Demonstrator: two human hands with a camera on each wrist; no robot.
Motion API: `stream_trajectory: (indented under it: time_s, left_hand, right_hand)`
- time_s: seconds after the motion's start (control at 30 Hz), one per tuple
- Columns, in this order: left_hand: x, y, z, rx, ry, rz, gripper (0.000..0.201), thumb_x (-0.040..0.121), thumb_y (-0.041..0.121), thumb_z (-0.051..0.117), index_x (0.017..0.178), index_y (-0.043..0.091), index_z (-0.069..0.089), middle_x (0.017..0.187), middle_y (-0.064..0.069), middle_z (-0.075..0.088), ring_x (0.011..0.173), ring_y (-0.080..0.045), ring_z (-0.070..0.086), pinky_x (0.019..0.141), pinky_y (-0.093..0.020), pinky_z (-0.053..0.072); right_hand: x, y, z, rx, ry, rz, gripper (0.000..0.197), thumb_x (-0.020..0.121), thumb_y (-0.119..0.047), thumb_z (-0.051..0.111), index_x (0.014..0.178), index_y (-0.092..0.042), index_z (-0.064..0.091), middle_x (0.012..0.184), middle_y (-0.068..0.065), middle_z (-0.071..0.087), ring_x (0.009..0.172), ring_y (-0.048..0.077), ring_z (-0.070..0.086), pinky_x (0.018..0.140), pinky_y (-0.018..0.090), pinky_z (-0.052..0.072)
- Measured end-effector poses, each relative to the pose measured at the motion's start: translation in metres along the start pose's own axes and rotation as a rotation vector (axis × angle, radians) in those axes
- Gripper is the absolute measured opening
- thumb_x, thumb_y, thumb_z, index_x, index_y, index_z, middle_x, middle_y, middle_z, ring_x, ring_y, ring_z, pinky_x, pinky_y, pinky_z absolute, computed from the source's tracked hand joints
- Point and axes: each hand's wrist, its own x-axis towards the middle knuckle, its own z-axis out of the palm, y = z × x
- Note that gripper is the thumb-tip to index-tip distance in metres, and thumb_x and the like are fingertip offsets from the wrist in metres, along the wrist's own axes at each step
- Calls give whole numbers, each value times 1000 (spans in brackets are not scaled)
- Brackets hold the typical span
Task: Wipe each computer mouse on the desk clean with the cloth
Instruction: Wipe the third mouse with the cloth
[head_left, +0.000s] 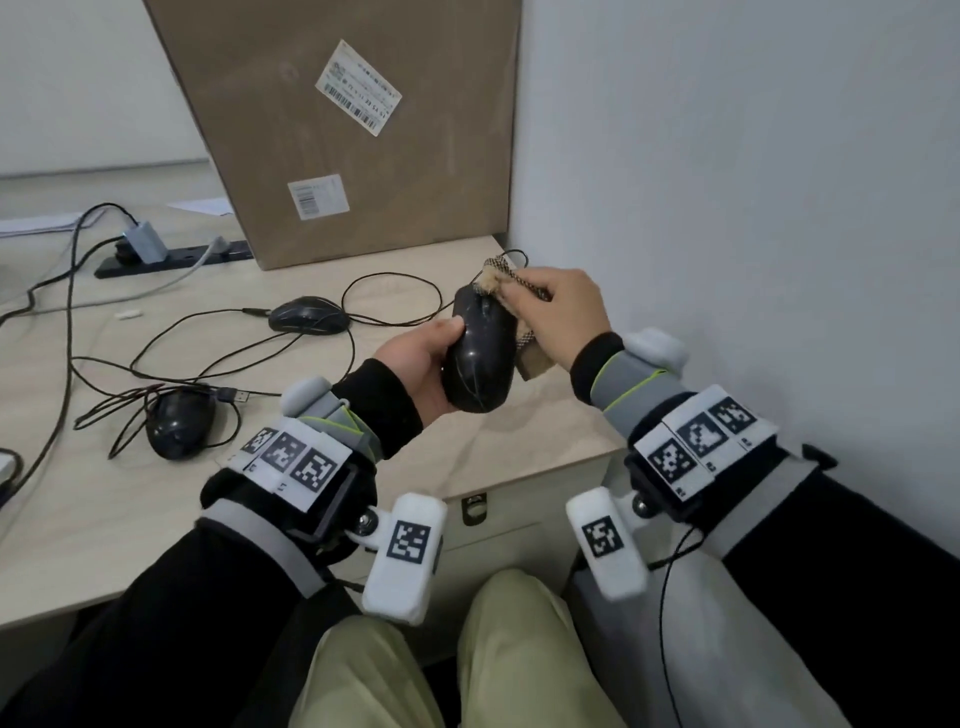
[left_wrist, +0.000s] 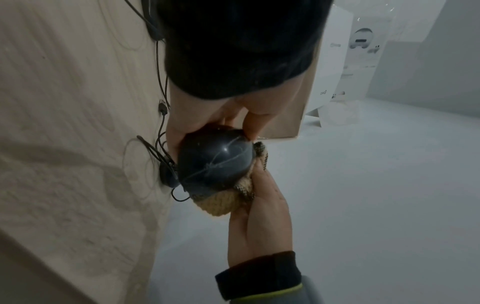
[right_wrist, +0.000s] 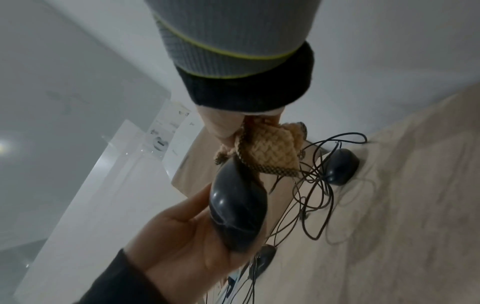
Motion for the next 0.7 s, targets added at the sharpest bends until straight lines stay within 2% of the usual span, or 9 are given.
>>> stream_trajectory:
  time_s: [0.1,0.17,0.2,0.27,0.37,0.47,0.57,0.63,0.7]
  left_hand:
    - [1,6,2,-77,58,21,27,100,25,35,107,9,55,97,-11,64,86,-27,61,74,-42,52]
    - [2,12,2,-141,114,34,29,100,27,36,104,8,57,97,-10,64,88,-26,61,80,-42,49]
    - [4,15,1,-167,136,38,30,100,28,36,103,7,57,97,-10,63,88,-26,61,80,-41,49]
    - [6,20,-2,-210,150,36,35,100,31,33,102,6,57,97,-11,63,86,-25,61,75,-39,49]
    - [8,22,-4,-218,142,30,39,100,35,30,100,8,58,102,-11,63,87,-24,60,77,-36,47]
    - [6,22,-4,-245,95,33,40,100,34,29,104,8,58,104,-11,63,88,-24,62,77,-35,50]
    - [2,19,-3,-246,39,19,40,100,34,30,107,7,59,101,-11,65,77,-21,68,64,-28,56]
    - [1,17,-3,-241,11,23,45,99,36,31,120,5,56,111,-14,64,82,-23,68,63,-29,58]
    - [2,15,-3,-263,-3,42,58,100,43,24,134,3,47,127,-20,57,96,-28,65,70,-34,59]
  right_hand:
    - [-12,-3,6,49,-1,-46,26,85,-18,64,110,-11,68,109,1,70,103,8,61,89,11,39]
    - [-24,-2,13,38,-10,-131,28,84,-14,65,111,-10,68,119,5,66,113,12,59,98,15,38]
    - [-29,-2,17,6,-12,-202,26,82,-12,66,109,-10,69,120,7,65,112,14,60,99,20,41]
    - [-38,1,26,-92,13,-382,22,78,-8,66,99,-7,73,118,12,65,103,22,66,91,29,48]
    - [-46,3,36,-198,48,-558,18,74,-5,64,90,-5,73,112,16,68,95,30,68,86,30,44]
    - [-49,7,39,-243,84,-614,24,80,-12,57,99,-4,71,116,18,65,101,31,64,93,30,41]
    - [-50,13,37,-310,101,-617,32,84,-21,59,110,-5,66,121,21,61,98,35,58,94,31,36]
    - [-51,11,32,-302,82,-608,35,84,-26,60,113,-7,66,118,20,59,97,37,56,94,31,35]
    - [-51,7,26,-281,63,-610,38,84,-33,59,113,-9,67,115,19,58,100,33,52,94,33,37]
